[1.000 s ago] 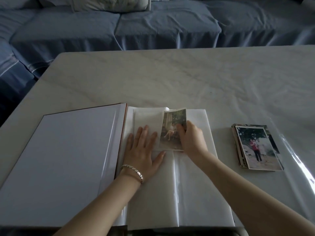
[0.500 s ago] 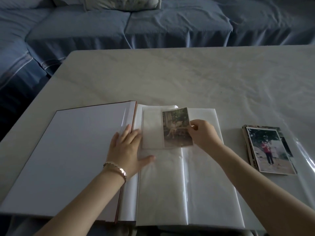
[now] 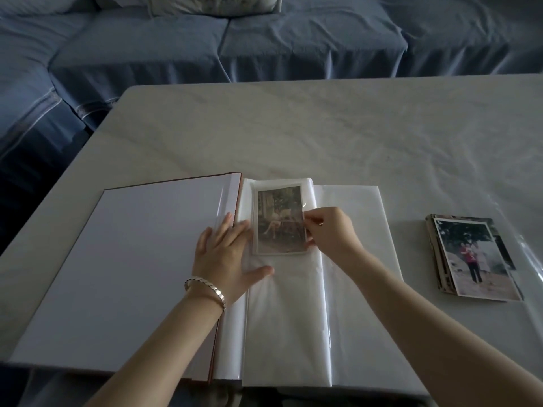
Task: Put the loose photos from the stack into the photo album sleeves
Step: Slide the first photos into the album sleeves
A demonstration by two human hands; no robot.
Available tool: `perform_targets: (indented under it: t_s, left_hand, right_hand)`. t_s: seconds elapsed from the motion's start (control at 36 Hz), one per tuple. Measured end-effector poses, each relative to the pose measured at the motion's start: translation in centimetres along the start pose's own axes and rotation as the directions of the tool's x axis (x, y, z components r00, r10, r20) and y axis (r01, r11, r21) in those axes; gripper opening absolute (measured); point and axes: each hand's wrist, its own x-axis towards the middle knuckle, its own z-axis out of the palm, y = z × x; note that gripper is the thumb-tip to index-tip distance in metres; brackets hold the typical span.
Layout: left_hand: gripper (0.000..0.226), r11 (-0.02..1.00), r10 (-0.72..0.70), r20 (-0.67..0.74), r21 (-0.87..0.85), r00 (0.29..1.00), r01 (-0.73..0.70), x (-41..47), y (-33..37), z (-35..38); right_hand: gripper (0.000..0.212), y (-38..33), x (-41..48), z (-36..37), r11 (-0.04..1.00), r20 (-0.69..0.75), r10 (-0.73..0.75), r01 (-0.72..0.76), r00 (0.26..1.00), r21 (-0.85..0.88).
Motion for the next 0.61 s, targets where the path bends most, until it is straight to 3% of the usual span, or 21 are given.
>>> perform_targets:
  t_s: [0.22,0.28,0.36,0.42,0.61]
  left_hand:
    - [0.081,1.0,0.001,0.004,0.004,1.0,-0.001,0.1,-0.1,0.1]
    - [0.081,1.0,0.002,0.006,0.003,1.0,-0.002,0.0,-0.1,0.1]
    - [0.079,1.0,0.007,0.002,0.005,1.0,-0.007,0.0,-0.1,0.1]
    - [0.077,1.0,0.012,-0.002,0.008,1.0,-0.012,0.0,-0.1,0.1]
    - [0.076,1.0,0.015,-0.022,-0.004,1.0,-0.015,-0.1,-0.1,0.1]
  right_hand:
    - [0.028,-0.6,0.3,-1.2,0.999,0.159,0.047,-0.048,0.986,0.001]
    - [0.026,-0.6,0.3,-1.3,0.985,0.136,0.103,-0.12,0.985,0.125]
    - [0.021,-0.5,0.1,-1.6,0.873,0.144,0.241,-0.279,0.96,0.399]
    - [0.022,-0.3,-0.1,-1.9,0.832,0.184,0.263,-0.319,0.947,0.454]
    - [0.012,0.4,0.0,-2.6,0.878,0.255,0.188,-0.279,0.949,0.39]
